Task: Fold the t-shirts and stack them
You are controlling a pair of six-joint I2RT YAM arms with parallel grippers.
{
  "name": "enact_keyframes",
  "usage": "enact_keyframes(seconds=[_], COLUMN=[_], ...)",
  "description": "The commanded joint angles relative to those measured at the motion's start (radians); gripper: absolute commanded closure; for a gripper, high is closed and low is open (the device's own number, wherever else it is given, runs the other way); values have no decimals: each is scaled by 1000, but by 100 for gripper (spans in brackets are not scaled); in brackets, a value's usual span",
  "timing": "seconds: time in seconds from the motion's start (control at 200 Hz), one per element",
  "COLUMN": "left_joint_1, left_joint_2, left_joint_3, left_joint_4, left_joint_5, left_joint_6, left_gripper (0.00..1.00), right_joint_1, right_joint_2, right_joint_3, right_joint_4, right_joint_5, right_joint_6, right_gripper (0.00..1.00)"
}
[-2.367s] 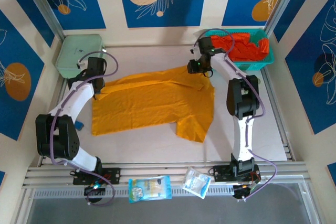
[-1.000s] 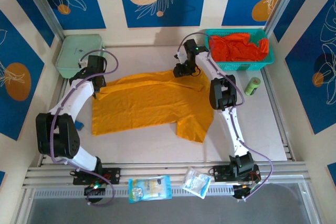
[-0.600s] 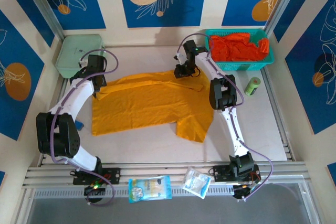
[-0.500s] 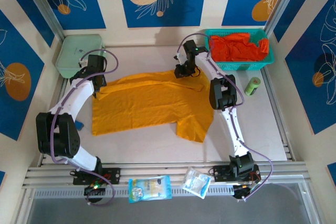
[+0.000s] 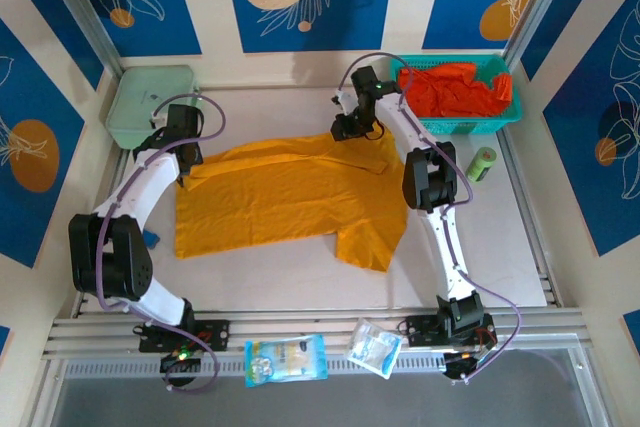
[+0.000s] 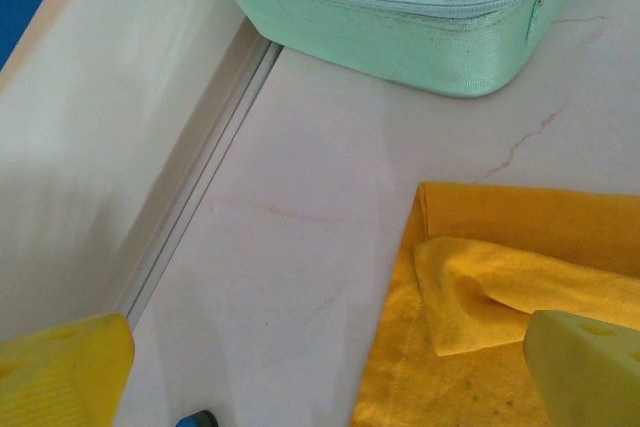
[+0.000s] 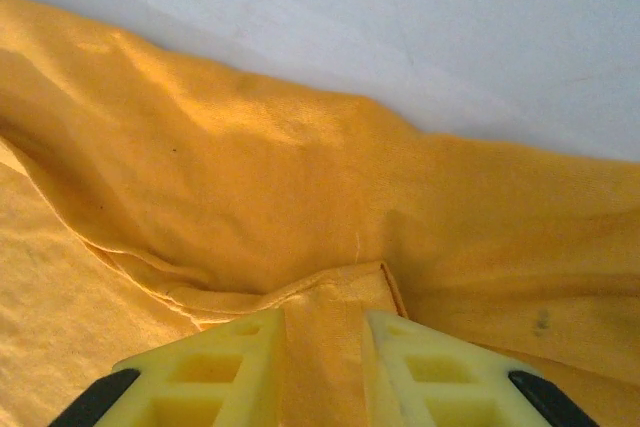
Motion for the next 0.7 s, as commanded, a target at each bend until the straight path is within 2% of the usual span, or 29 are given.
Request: enact_keyframes(seconds=[0.0,0.15,0.235,0.695], left_joint_1=[-5,-5,-5,-5], left_joint_2=[18,21,23,33], left_joint_3=[12,10,8,17], left_joint_4=[-14,-12,-12,-14], left_joint_5=[13,17,16,17], left_joint_6=[-16,-16,-16,-11], left_gripper=[1,1,1,1], right_joint_1=[10,7,4,1], right_joint_2=[-36,-8,9,87], right_joint_3=[-30,-18,-2,58], right_joint_4=[-16,-16,-19,-45], right_joint_5=[-24,9,20,20], right_joint_6=[-7,6,9,6], right_gripper=[73,60,56,55])
